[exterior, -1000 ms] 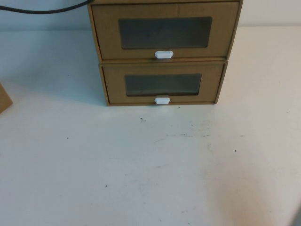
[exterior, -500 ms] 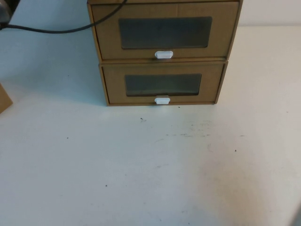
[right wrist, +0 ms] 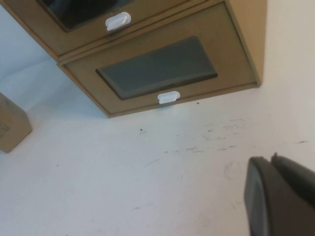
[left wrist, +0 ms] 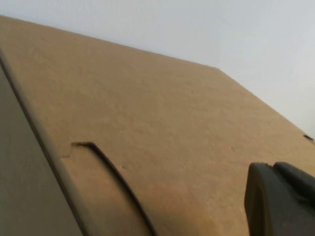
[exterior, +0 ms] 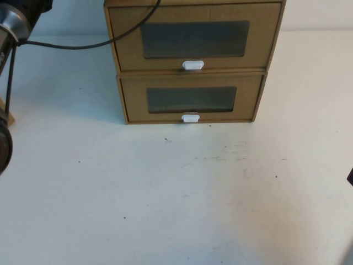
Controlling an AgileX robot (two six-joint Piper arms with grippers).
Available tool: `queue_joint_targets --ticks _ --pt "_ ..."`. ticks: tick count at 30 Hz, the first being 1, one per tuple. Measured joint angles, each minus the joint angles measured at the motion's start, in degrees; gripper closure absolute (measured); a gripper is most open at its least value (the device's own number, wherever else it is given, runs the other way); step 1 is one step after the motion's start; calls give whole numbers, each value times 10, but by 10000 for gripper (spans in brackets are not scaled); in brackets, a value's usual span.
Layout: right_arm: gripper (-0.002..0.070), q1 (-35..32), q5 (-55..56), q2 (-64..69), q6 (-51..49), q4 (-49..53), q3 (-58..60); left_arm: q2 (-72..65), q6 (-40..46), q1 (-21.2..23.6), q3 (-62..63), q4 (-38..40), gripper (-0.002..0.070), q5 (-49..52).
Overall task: Open the shoe box
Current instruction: 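Pull the top drawer of the cardboard box fully open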
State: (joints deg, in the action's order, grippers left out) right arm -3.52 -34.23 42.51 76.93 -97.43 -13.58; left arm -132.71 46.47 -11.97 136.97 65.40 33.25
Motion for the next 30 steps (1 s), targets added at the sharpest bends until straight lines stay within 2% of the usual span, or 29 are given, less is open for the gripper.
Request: queue_joint_targets --ticks 7,21,30 --pt "694 0 -1 0 2 -1 0 -17 -6 6 10 18 683 18" --pt "694 0 -19 40 -41 -2 -2 -17 -51 10 16 -45 685 18" --pt "694 0 -66 104 -65 48 -73 -17 -55 10 16 -54 685 18"
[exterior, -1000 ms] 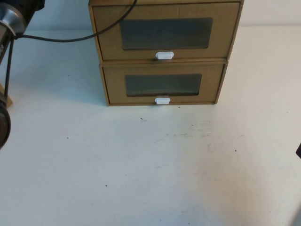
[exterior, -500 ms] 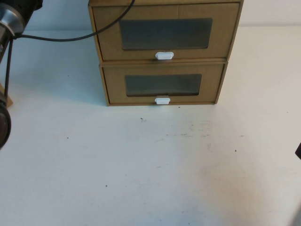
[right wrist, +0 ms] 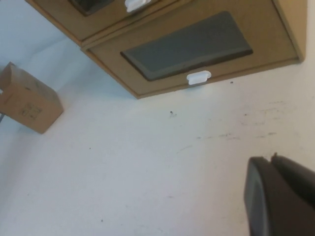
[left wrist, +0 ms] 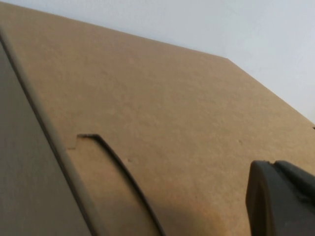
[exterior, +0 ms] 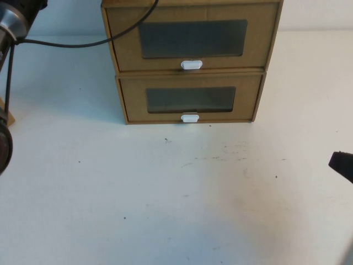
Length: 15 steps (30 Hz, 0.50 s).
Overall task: Open the shoe box
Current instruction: 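Pull the top drawer of the cardboard box fully open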
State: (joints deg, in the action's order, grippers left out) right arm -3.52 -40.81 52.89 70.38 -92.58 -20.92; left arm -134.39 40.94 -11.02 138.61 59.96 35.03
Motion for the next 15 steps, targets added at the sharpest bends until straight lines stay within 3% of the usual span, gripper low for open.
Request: queue_joint_targets --ticks 5,10,15 --pt "694 0 0 1 -66 139 -62 0 0 0 0 0 685 0" --pt "694 38 10 1 -219 400 -114 0 -1 0 0 0 685 0" --pt "694 130 21 15 -403 673 -164 0 0 0 0 0 685 0"
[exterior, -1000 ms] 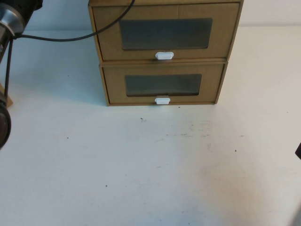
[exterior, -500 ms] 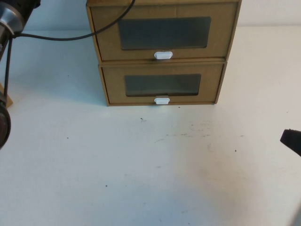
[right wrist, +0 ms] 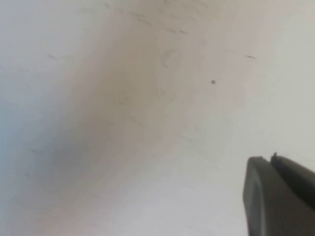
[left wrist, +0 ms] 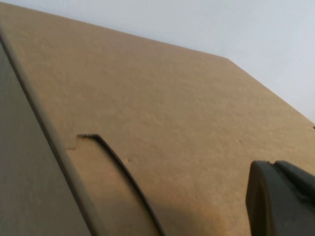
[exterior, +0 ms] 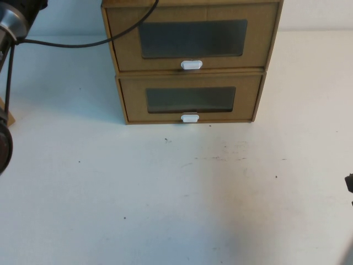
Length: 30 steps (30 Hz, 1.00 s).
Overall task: Open the shoe box
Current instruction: 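Pull the top drawer of the cardboard box fully open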
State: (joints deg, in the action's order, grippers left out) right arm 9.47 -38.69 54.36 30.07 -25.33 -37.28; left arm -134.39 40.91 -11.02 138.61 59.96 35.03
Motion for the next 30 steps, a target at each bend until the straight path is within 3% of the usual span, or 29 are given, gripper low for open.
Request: queue_joint_targets --ticks 9,16,19,23,30 --pt "694 141 -55 98 -350 584 -56 0 1 0 0 0 685 0" --pt "694 248 -55 114 -647 889 -66 0 2 0 0 0 685 0" --pt "694 297 -56 118 -717 1040 -61 0 2 0 0 0 685 0" --pt "694 342 -26 132 -753 1158 -59 0 2 0 0 0 685 0" --pt "694 354 143 171 -853 1193 -59 0 6 0 0 5 686 0"
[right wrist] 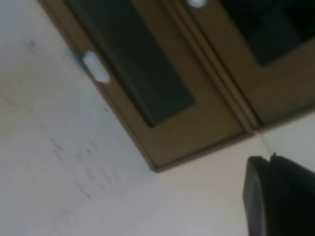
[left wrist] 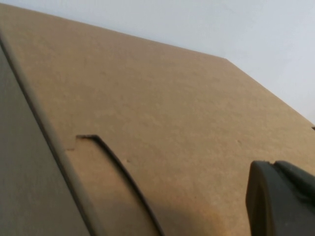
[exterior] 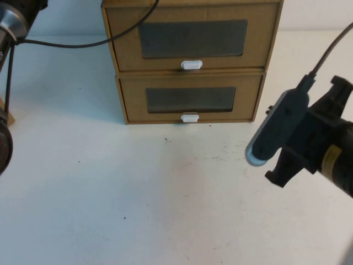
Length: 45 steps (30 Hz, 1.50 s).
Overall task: Open the shoe box
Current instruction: 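Pull the top drawer of the cardboard box fully open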
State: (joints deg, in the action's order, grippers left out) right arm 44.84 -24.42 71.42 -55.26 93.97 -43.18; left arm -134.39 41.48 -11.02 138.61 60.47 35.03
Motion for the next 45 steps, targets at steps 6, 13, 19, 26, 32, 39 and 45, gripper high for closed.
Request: queue_joint_targets --ticks 6,13,19,26,32,39,45 --pt "694 1 40 23 -1 7 0 0 10 0 0 9 686 1" --pt "694 1 17 23 -7 8 0 0 15 0 0 10 685 2" --pt "694 1 19 36 -5 8 -10 0 18 0 0 10 685 2" --pt "694 1 -9 112 -29 9 -68 0 23 0 0 10 685 3" --pt "694 -17 -90 134 -467 2 -110 0 26 0 0 11 686 5" --pt "694 -115 201 170 -859 13 -111 0 26 0 0 12 685 5" --pt "694 -170 356 221 -944 -5 -130 0 26 0 0 12 685 6"
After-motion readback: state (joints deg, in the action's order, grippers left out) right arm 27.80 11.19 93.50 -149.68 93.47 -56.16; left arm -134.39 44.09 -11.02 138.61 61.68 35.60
